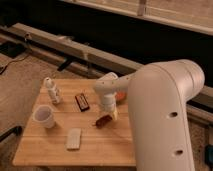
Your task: Place the pepper in the ceramic cup
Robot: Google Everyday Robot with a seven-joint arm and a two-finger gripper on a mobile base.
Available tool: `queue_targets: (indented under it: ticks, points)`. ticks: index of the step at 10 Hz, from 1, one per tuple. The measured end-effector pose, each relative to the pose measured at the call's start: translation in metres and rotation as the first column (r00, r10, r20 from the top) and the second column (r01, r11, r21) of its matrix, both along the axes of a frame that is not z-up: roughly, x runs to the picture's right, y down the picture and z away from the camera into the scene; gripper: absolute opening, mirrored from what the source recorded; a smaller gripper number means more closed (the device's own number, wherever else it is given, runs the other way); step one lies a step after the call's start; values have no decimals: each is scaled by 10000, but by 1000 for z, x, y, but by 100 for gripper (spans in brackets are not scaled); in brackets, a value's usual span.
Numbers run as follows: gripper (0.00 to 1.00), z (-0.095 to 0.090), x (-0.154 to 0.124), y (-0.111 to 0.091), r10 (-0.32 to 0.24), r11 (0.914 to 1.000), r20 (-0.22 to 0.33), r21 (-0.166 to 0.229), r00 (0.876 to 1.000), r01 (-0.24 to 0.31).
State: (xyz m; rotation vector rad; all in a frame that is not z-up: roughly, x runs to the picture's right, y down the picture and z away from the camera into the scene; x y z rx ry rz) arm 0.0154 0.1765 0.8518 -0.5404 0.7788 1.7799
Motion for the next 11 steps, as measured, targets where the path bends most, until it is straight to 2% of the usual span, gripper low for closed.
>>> queue_targets:
  ticks: [7, 8, 11]
  points:
    - [65, 6, 0, 10, 86, 9997, -20, -215, 10000, -87]
    - [61, 7, 0, 12, 55, 9996, -45, -271, 10000, -56]
    - [34, 9, -1, 15, -2, 9991, -50, -424, 10000, 0]
